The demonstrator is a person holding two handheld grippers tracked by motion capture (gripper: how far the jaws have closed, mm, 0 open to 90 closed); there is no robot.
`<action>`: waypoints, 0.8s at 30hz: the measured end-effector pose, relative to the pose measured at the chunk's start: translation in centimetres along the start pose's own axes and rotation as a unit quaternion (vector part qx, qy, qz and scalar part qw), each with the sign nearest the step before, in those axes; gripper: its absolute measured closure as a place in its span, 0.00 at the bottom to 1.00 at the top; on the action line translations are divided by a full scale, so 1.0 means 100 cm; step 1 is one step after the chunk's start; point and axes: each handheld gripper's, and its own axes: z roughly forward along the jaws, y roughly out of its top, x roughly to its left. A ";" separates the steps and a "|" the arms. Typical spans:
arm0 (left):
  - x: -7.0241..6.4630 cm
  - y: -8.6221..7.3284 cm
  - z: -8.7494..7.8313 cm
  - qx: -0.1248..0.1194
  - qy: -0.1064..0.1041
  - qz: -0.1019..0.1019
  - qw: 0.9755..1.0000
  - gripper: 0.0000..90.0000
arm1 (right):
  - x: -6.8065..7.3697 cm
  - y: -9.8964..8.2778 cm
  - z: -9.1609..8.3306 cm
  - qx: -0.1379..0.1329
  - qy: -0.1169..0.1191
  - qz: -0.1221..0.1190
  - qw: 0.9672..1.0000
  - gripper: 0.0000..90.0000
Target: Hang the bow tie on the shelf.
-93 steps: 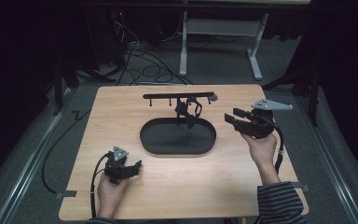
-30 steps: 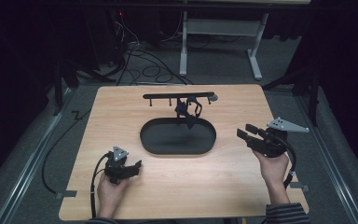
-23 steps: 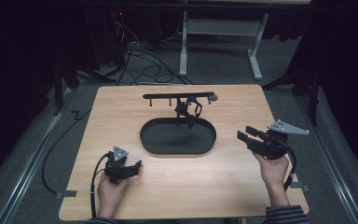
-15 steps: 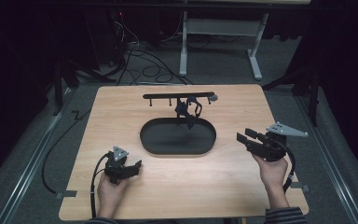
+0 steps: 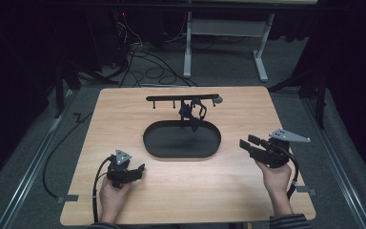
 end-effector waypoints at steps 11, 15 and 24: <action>0.000 0.000 0.000 0.000 0.000 0.000 1.000 0.31 | -0.001 -0.010 0.008 0.015 -0.003 0.005 1.000 0.59; 0.000 0.000 0.000 0.000 0.000 0.000 1.000 0.30 | -0.001 -0.013 0.012 0.022 -0.005 0.002 1.000 0.59; 0.000 0.000 0.000 0.000 0.000 0.000 1.000 0.30 | 0.000 -0.019 0.019 0.029 -0.005 0.005 1.000 0.59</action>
